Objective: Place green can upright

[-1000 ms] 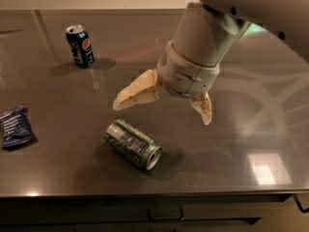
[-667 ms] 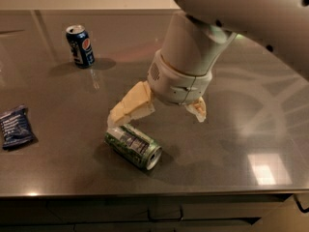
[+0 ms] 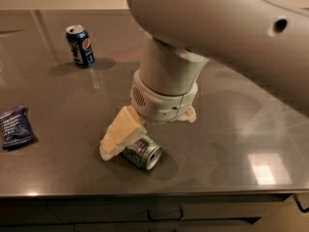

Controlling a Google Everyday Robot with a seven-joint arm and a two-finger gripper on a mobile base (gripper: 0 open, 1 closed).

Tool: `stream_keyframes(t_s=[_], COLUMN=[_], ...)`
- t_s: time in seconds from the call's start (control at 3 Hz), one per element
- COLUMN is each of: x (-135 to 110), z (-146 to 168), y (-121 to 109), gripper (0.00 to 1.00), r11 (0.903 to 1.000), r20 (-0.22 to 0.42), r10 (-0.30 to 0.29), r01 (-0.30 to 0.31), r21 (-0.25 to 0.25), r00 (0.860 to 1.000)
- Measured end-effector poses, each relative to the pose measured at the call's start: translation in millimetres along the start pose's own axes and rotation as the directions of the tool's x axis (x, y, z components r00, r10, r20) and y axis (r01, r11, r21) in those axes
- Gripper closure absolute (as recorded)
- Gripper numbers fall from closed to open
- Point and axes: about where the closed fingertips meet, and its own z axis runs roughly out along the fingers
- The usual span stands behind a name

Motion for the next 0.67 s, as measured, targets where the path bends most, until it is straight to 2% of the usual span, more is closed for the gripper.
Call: stream_keyframes(t_s=[0.33,0.67], x=[-5,-6], z=[12,29], y=[-8,-11], gripper=[0.0,0.0], r11=[0.997,0.9928], r20=[0.021,0.045], r10=[-0.069,-0.104], r01=[0.069,0.107], r21=[-0.035,-0.055], r00=[0.997,0.994])
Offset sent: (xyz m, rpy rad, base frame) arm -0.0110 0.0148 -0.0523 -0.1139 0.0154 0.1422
